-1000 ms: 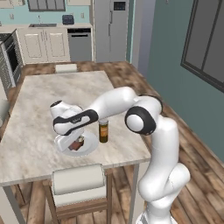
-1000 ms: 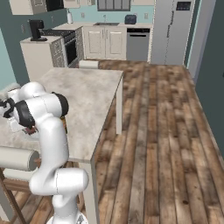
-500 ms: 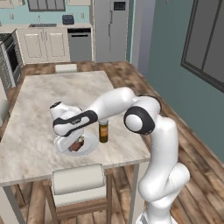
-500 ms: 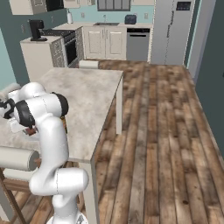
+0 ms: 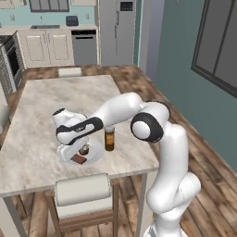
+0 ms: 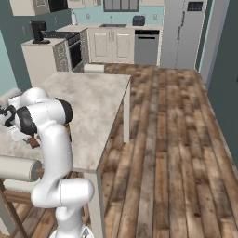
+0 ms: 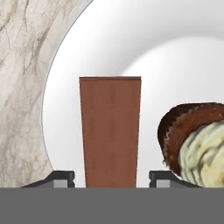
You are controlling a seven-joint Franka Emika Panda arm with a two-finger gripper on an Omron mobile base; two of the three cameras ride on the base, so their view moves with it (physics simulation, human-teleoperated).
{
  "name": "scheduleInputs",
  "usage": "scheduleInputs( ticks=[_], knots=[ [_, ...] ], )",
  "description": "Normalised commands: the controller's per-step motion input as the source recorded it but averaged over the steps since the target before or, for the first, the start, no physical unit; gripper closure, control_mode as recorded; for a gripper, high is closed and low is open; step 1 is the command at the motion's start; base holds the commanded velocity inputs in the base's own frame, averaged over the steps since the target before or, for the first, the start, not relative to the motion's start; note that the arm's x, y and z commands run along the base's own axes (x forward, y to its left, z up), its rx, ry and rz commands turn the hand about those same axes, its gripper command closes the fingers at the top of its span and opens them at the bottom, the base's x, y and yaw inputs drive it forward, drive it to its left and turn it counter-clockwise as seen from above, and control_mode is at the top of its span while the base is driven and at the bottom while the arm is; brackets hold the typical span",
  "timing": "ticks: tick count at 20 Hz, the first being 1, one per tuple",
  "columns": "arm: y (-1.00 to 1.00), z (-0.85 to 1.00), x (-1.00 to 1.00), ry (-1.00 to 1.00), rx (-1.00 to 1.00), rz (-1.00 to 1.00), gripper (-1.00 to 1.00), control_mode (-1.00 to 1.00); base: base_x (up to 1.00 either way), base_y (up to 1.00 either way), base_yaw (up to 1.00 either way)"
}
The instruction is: Take the cinnamon bottle from the cabinet and place it on the dining table, next to the plate with the cupcake. Then take the chocolate from the dining counter and place it on the cupcake plate.
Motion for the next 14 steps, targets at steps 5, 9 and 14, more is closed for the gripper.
scheduleInputs(
  ticks=[5, 9, 14],
  knots=[
    [0.00, 0.13, 0.00, -0.07, 0.00, 0.00, -1.00, -1.00, 0.00, 0.00, 0.00],
    [0.00, 0.57, -0.09, -0.08, 0.00, 0.00, -1.00, -1.00, 0.00, 0.00, 0.00],
    [0.02, 0.65, -0.17, -0.01, 0.02, -0.01, -1.00, -1.00, 0.00, 0.00, 0.00]
  ],
)
